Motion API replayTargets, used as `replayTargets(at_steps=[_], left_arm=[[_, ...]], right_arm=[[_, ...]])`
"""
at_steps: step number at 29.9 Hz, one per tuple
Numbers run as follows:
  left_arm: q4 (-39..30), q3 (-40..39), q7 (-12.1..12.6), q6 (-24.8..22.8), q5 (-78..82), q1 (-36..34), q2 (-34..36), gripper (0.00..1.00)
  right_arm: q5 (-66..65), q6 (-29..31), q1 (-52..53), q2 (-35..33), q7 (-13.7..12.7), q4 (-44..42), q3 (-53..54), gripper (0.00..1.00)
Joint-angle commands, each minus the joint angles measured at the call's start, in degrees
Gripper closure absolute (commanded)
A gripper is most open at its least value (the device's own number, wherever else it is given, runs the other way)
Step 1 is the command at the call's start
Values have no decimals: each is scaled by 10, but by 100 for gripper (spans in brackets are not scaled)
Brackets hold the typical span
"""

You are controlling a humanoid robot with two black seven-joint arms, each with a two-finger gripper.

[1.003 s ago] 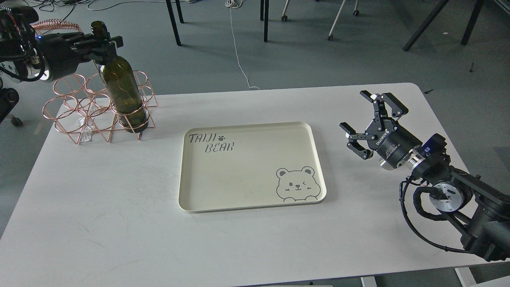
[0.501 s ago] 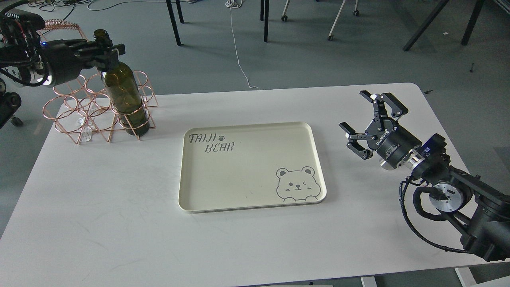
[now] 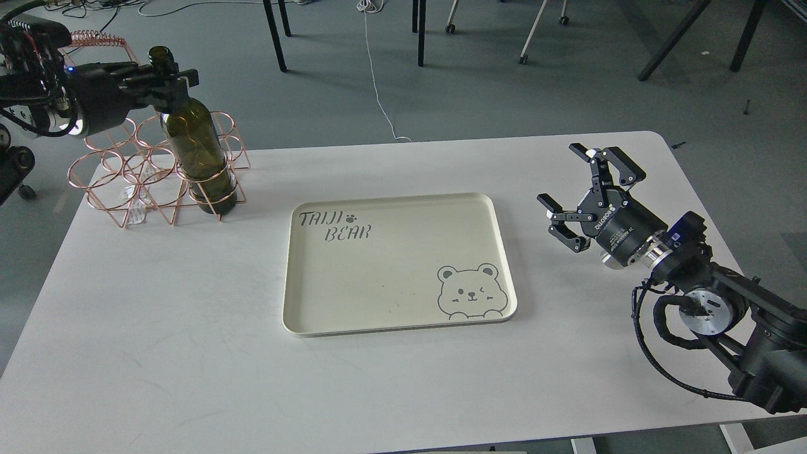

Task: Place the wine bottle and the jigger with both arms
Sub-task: 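Adjust the bottle seated in the rack with the left gripper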

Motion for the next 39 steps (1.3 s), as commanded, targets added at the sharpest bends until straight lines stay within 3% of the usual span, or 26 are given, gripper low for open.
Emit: replayTargets(at_steps=[1,4,7,10,11,13,15,22,29,33,37,39], left_arm=[[0,-2,0,0,-1,-1,0,2],[0,2,0,1,-1,-1,-1,8],[0,3,0,4,2,-1,0,34],[0,3,0,5,4,0,0,50],[0,3,0,5,4,0,0,58],[1,3,0,10,5,1,-1,91],[1,3,0,22,5,6,-1,96],[1,3,0,28,5,11,-1,100],[1,3,0,40,3,15,-1,99],[1,2,0,41,2,17,-2,85],[10,2,0,41,2,18,-2,52],[13,2,0,44,1,18,-2,20]], right_arm=[[0,0,0,0,0,0,0,1],[0,0,0,0,0,0,0,1],[0,0,0,1,0,0,0,1],[0,0,0,1,0,0,0,1],[0,0,0,1,0,0,0,1],[0,0,0,1,0,0,0,1],[0,0,0,1,0,0,0,1],[0,0,0,0,0,0,0,1],[0,0,0,0,0,0,-1,1],[0,0,0,0,0,0,-1,1],[0,0,0,0,0,0,-1,1],[0,0,0,0,0,0,-1,1]])
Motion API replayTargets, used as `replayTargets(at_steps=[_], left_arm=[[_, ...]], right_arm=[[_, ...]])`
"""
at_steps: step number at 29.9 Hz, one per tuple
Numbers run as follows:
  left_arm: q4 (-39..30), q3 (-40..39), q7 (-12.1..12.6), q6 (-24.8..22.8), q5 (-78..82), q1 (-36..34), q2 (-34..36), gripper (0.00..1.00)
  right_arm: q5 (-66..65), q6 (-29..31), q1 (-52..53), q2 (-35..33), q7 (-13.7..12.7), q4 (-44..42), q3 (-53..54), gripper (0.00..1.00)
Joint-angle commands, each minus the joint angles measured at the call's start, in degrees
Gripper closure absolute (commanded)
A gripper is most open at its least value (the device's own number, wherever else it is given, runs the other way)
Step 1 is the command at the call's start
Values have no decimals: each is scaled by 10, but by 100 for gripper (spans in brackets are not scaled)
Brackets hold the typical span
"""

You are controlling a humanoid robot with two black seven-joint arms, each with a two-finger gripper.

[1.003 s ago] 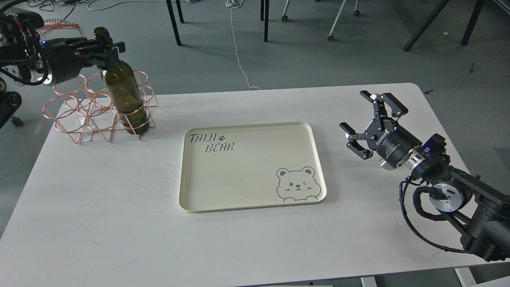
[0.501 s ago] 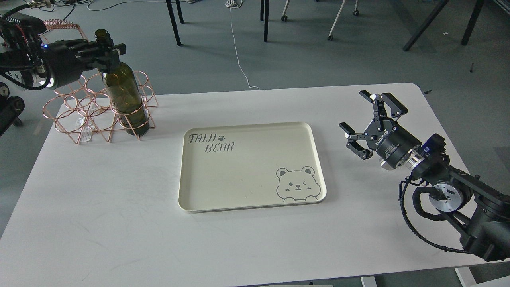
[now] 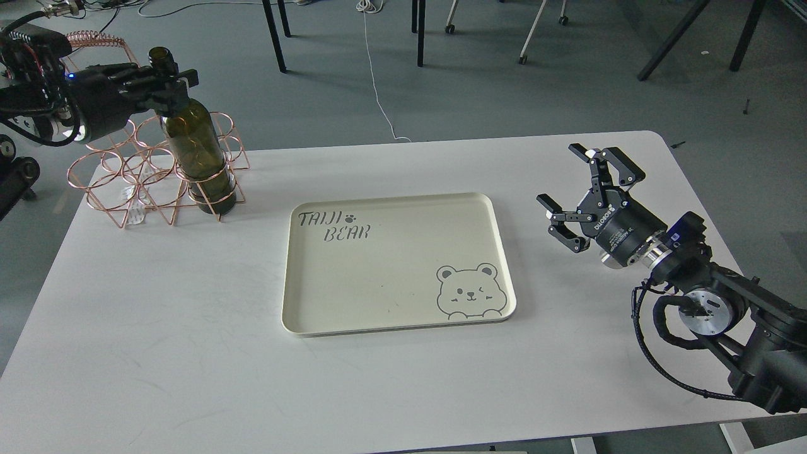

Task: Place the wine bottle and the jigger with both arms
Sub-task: 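Adjust the bottle seated in the rack with the left gripper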

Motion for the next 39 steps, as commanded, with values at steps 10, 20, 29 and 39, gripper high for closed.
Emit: replayTargets(at_steps=[10,20,29,39], left_arm=[[5,0,0,6,-3,1,0,3],[5,2,0,2,-1,-1,5,76],[5,1,0,5,1,-1,5,97],[5,1,0,5,1,-2,5,98]], right_arm=[[0,0,0,0,0,0,1,1],[0,0,0,0,0,1,1,1],[0,0,0,0,0,0,1,1],[0,0,0,0,0,0,1,1]])
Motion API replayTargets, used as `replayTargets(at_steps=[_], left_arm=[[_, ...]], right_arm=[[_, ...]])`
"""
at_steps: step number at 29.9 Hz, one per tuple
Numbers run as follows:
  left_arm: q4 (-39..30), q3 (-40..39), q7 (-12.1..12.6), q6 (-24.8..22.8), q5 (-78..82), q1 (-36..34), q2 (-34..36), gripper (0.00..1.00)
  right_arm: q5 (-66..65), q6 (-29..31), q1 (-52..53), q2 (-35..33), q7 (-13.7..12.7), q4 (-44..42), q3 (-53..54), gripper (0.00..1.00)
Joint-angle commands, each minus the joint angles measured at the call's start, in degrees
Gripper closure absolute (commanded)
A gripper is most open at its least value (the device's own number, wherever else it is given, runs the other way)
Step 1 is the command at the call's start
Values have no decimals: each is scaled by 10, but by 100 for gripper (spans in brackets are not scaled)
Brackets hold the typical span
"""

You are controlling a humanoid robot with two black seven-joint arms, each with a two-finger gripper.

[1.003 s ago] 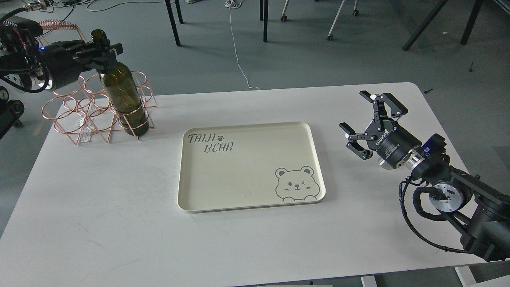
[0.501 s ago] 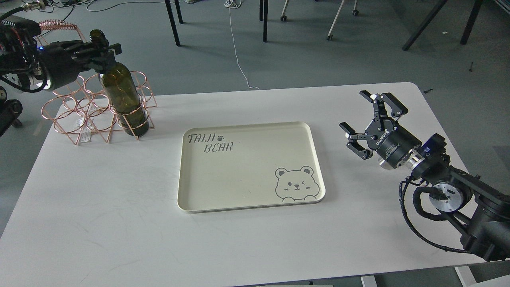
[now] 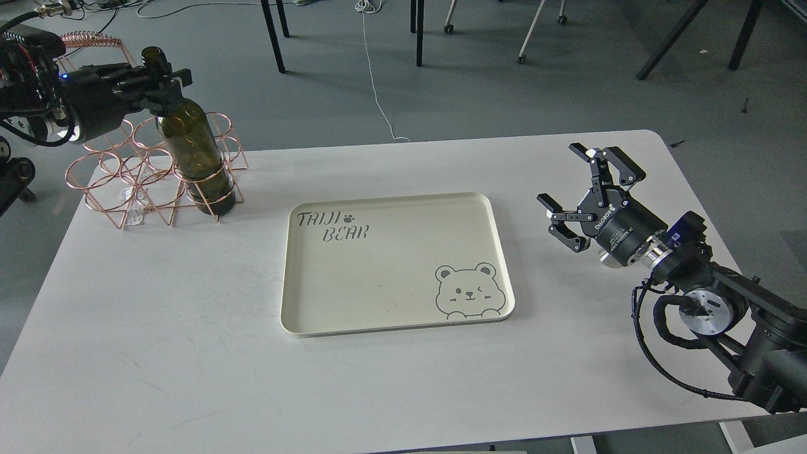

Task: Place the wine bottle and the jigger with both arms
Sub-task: 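Adjust the bottle seated in the rack with the left gripper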

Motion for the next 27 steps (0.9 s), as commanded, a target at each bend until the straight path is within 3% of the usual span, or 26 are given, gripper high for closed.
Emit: replayTargets(at_steps=[1,3,4,5,7,8,11,27], left_arm=[[0,0,0,2,0,-1,0,99],[1,-1,0,5,0,0,-1,97],[1,-1,0,7,-1,0,-1,92],[1,-1,0,7,-2,-1,-1,80],[3,-2,0,8,-7,-1,-2,26],[3,-4,0,12,-7,-1,-2,7],[3,-3,0,24,-7,-1,-2,3],[3,0,0,25,-6,-2,-3,2]], right_arm=[[0,0,0,0,0,0,0,1],[0,0,0,0,0,1,0,1],[0,0,0,0,0,0,0,1],[0,0,0,0,0,0,0,1],[0,0,0,1,0,0,0,1],[0,0,0,1,0,0,0,1],[0,0,0,1,0,0,0,1],[0,0,0,1,0,0,0,1]])
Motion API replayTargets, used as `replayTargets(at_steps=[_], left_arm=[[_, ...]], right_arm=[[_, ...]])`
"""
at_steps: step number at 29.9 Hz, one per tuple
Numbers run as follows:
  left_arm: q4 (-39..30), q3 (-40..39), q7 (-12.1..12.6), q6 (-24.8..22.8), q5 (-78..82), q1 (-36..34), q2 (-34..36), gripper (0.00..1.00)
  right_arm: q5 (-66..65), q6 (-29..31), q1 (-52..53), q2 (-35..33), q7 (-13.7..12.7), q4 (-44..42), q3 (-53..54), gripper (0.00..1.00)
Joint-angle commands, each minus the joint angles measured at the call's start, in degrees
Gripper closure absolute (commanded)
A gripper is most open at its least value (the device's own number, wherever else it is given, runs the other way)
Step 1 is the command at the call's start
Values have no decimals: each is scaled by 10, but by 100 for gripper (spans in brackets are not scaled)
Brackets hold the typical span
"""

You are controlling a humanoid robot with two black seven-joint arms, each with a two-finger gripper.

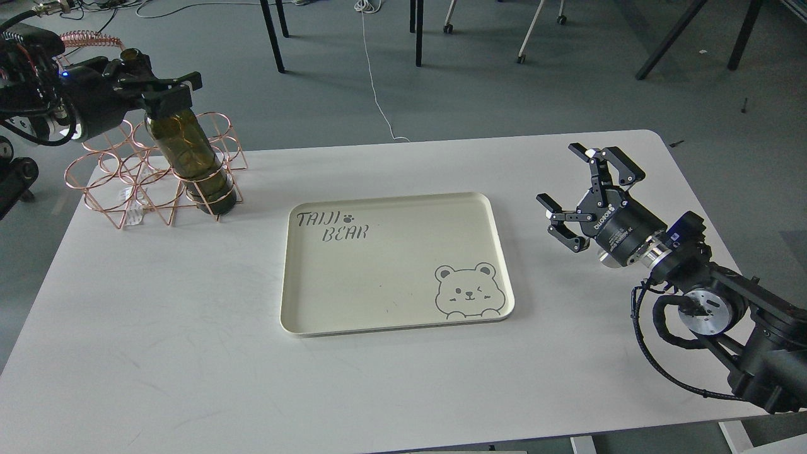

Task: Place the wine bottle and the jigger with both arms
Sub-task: 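Adjust the bottle seated in the rack with the left gripper, then open the left gripper and withdraw it from the bottle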

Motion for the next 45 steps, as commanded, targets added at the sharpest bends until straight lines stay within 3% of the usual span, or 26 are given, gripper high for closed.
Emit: replayTargets(at_steps=[1,19,31,36,40,45], left_arm=[[0,0,0,-2,1,-2,1,2],[0,-3,0,-1,3,-12,38,2],[0,-4,0,-1,-17,-103,53,2],[-22,-5,0,-4,-204,-142,47,2],[-97,-2,0,-4,-410,-142,47,2],[-191,-7,0,-4,-608,-75,34,2]], right_arm=[[0,0,0,0,0,0,0,1],[0,0,0,-1,0,1,-1,1],[0,0,1,-1,0,1,8,1],[1,0,1,8,1,1,27,1],[2,0,0,20,0,0,39,1],[4,0,0,27,0,-2,47,1]])
